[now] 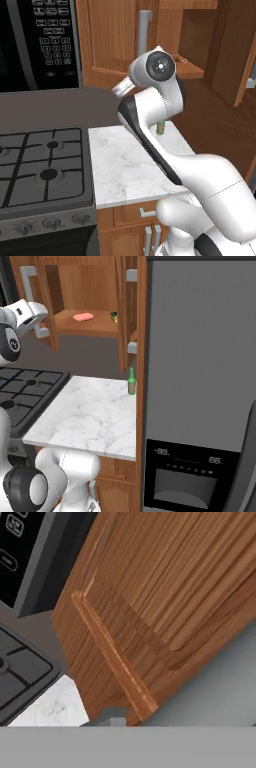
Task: Pick the bar soap and sponge from the cabinet and place them on the counter.
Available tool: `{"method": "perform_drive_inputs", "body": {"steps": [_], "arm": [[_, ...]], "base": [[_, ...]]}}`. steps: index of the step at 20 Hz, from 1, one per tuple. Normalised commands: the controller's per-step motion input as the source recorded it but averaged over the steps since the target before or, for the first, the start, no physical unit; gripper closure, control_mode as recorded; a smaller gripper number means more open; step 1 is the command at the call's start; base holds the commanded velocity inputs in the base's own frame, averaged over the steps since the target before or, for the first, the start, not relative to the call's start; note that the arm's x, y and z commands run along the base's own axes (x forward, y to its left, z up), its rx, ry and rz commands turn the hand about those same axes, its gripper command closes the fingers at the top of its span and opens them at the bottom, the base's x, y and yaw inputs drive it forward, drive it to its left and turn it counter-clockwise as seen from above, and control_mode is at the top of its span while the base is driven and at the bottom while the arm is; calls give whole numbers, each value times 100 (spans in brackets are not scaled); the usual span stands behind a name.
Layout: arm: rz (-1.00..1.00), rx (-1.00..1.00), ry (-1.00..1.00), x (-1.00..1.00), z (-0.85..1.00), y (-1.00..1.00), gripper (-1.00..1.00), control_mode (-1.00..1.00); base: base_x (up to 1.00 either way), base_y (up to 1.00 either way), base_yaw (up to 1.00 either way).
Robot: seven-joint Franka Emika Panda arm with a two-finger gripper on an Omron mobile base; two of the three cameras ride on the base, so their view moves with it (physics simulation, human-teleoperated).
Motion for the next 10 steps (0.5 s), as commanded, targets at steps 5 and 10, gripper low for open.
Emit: {"method": "perform_drive_inputs", "body": {"steps": [5,10], "arm": [[-3,-8,6,-29,-14,87,100,-100],[-3,-8,4,-4,-6,45,100,-100]], "base": [[0,0,0],[0,0,0]]}}
